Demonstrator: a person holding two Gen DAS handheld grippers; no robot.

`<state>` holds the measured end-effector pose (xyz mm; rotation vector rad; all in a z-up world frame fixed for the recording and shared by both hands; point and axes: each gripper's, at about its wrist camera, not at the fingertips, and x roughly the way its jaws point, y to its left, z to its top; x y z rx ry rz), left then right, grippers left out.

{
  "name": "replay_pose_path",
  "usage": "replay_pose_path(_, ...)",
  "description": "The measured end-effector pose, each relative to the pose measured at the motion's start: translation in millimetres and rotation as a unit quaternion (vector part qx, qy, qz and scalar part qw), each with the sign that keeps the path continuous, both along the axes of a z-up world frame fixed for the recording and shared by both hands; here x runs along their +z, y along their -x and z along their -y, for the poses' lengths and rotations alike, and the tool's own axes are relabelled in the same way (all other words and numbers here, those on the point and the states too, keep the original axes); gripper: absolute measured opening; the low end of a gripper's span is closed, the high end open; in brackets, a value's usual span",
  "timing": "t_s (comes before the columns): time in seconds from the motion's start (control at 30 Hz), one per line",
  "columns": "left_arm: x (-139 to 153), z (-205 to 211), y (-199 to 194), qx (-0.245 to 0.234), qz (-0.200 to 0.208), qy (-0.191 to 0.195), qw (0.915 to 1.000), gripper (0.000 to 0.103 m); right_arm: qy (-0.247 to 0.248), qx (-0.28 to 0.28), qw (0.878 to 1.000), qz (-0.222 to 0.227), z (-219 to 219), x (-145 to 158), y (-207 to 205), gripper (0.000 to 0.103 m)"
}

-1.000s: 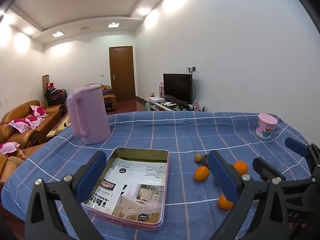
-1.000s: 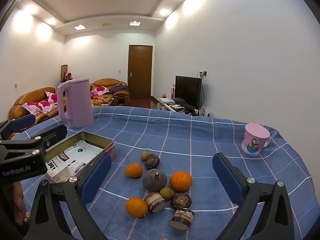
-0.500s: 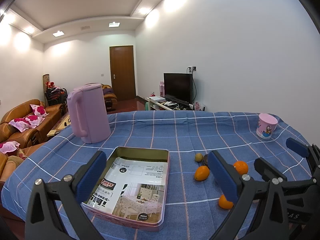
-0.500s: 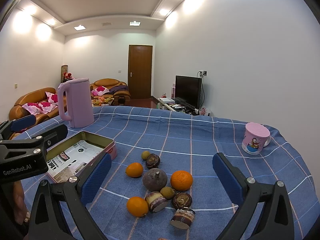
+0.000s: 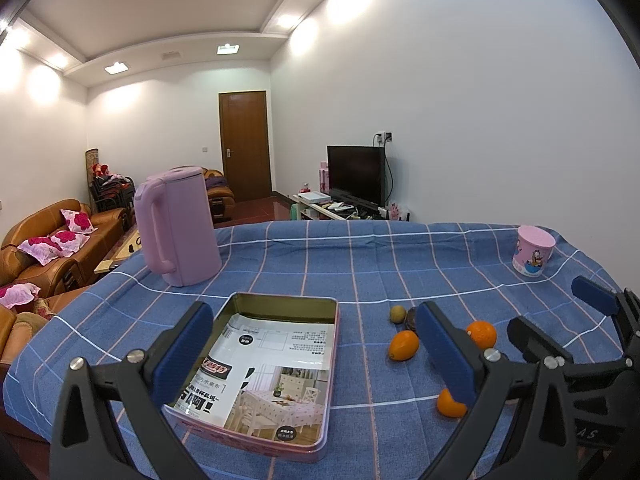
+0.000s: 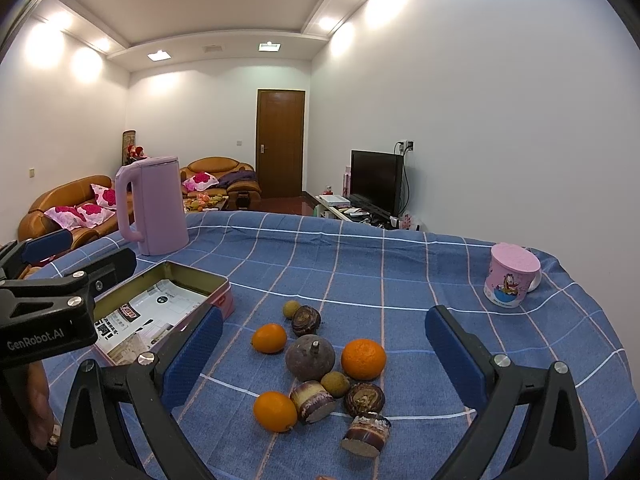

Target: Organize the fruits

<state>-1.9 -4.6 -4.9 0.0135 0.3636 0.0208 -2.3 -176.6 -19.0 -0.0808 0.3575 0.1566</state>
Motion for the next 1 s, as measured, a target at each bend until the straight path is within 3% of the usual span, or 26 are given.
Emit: replay_pose_path(1.0, -2.3, 2.4, 0.2, -0.001, -0.001, -0.001, 1.0000, 0.103, 0.000, 0.001, 1.000, -0.003, -0.1, -2.5, 0.8, 0.102)
